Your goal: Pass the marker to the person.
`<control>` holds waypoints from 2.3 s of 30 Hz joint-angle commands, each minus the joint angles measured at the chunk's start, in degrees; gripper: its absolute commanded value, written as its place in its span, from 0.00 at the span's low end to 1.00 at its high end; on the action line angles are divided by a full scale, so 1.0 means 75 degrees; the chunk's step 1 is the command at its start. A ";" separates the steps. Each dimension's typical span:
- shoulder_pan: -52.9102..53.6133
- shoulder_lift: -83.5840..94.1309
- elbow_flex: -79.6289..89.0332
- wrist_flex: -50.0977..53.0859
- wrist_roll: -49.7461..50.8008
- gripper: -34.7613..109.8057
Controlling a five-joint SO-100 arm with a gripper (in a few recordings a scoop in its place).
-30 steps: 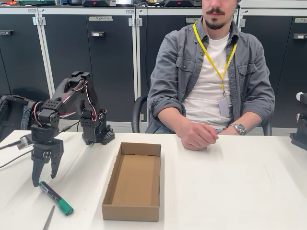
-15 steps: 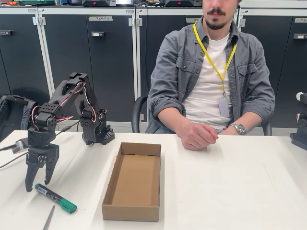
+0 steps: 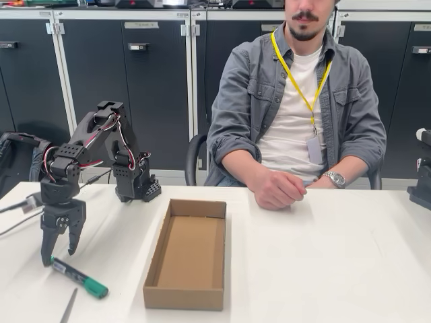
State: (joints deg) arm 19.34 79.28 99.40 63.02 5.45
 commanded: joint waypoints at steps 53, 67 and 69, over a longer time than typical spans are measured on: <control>-0.0727 0.1758 -0.1898 -0.0129 -0.2578 0.21; -0.1582 0.4617 -0.0328 -0.2848 -0.6914 0.21; -0.1945 0.4887 0.0047 -0.3117 -0.7113 0.21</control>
State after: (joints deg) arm 8.88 109.25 98.79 43.59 -44.74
